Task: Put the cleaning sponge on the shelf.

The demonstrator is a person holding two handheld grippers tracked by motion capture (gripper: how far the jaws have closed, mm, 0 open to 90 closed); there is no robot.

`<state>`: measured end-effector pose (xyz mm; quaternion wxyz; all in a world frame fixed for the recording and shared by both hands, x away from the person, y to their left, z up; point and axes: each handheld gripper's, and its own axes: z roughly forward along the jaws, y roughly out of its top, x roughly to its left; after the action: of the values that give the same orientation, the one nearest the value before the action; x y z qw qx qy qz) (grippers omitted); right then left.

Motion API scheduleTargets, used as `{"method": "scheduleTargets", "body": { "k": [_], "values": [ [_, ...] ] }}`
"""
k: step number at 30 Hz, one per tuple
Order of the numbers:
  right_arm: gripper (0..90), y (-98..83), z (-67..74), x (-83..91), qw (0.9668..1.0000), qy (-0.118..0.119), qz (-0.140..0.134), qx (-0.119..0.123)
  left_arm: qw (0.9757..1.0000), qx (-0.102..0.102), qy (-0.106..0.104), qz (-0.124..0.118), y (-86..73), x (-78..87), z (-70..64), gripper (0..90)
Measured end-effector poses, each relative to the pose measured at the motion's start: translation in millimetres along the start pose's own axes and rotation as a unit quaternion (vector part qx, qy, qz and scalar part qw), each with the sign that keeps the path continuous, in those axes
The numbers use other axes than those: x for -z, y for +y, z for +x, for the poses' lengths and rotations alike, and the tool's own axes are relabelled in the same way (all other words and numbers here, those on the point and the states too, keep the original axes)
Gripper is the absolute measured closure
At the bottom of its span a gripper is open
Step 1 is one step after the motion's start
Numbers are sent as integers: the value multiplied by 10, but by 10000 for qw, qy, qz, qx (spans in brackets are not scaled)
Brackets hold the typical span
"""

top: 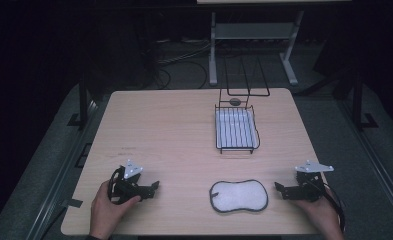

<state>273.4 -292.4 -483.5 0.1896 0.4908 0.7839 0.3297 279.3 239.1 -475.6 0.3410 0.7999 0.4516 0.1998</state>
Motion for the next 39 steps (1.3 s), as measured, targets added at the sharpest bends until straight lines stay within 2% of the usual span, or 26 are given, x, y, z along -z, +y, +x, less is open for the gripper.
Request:
{"method": "scheduleTargets", "body": {
  "k": [4,7,8,10,12,13,14,16,17,18,19,20,22,23,24,27,28,30,31,37,38,39],
  "values": [
    [26,0,0,0,10000,0,-1,-1,10000,1,-2,1,0,0,0,126],
    [63,3,1,11,10000,-10,19,6,10000,-1,0,2,0,0,1,127],
    [159,21,3,45,10000,8,93,5,10000,1,-2,0,0,0,1,127],
    [180,39,-6,70,9999,39,148,-42,10000,3,-1,-2,0,0,1,127],
    [258,49,-7,96,9998,124,149,-63,10000,3,-2,-3,0,0,1,127],
    [258,49,-7,96,9998,124,149,-63,10000,3,-2,-3,0,0,1,127],
    [350,61,-3,134,9997,191,117,-74,10000,2,0,-1,0,0,1,127],
    [443,71,1,164,9995,289,79,-50,10000,4,-2,-4,0,0,1,127],
    [443,71,1,164,9995,289,79,-50,10000,4,-2,-4,0,0,1,127],
    [562,87,9,203,9993,381,45,8,10000,4,-1,-3,0,0,1,127],
    [562,87,9,203,9993,381,45,8,10000,4,-1,-3,0,0,1,127],
    [670,96,10,234,9984,573,-11,0,10000,4,-1,-3,0,0,1,127],
    [761,103,19,261,9976,688,-19,54,10000,6,-1,-4,0,0,1,127],
    [761,103,19,261,9976,688,-19,54,10000,6,-1,-4,0,0,1,127],
    [860,110,30,282,9966,808,-62,117,10000,4,-2,-4,0,0,1,127],
    [898,123,46,311,9957,910,-108,143,10000,5,-1,-4,0,0,1,127],
    [899,140,68,332,9939,1091,-108,124,10000,4,-2,-3,0,0,1,127],
    [899,148,102,340,9925,1204,-124,155,10000,4,-2,-4,0,0,1,127],
    [899,152,130,344,9908,1336,-132,170,10000,4,-2,-4,0,0,1,127],
    [899,170,257,324,9869,1574,-146,335,10000,5,-2,-5,0,0,1,127],
    [899,179,298,313,9849,1676,-174,392,10000,3,-1,-3,0,0,1,127],
    [899,179,298,313,9849,1676,-174,392,10000,3,-1,-3,0,0,1,127]
  ]
}}
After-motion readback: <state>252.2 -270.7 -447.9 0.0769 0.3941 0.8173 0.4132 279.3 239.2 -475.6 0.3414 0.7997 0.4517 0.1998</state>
